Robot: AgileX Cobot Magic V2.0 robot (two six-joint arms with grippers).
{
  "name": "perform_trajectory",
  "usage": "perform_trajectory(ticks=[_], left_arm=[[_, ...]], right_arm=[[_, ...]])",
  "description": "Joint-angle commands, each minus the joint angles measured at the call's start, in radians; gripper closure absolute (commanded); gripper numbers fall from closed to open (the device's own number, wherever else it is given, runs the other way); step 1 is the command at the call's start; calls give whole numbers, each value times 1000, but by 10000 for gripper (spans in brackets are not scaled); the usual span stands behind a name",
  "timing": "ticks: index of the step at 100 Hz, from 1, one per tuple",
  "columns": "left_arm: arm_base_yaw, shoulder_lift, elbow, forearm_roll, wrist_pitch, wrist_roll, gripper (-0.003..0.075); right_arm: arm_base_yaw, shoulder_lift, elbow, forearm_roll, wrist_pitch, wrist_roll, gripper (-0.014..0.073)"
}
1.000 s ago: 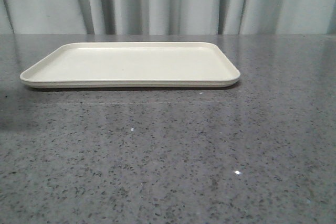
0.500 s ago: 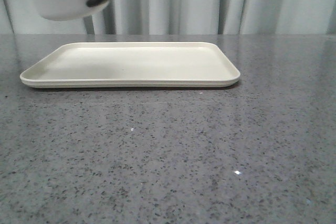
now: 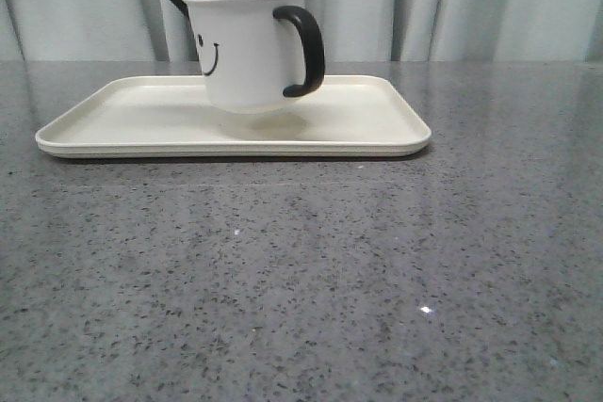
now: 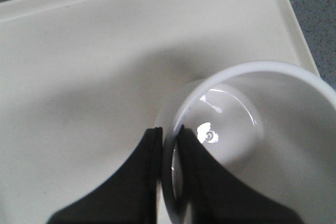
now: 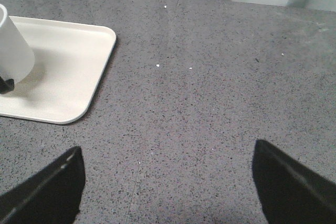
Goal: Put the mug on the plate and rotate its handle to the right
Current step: 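Lower the mug onto the tray and open the left gripper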
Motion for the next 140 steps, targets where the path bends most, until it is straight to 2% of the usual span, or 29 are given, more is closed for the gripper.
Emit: perform_trajectory(ticks=[1, 76, 85, 105, 114, 128, 140], left_arm=[[-8, -25, -38, -17, -43, -12, 741], [-8, 13, -40, -1, -22, -4, 735], [-8, 13, -40, -1, -22, -1, 681], [-8, 13, -40, -1, -22, -1, 449], [-8, 13, -40, -1, -29, -1, 372], [-8, 13, -66, -1, -51, -1, 311], [-8, 9, -112, -1, -50, 4, 304]], right_arm=[[-6, 11, -32, 5, -77, 4, -45], [-6, 11, -32, 5, -116, 4, -45], [-6, 11, -32, 5, -116, 4, -45], [-6, 11, -32, 5, -117, 4, -45], [-6, 11, -32, 5, -117, 4, -45], [-6, 11, -32, 5, -117, 4, -45], [-6, 11, -32, 5, -117, 4, -45]])
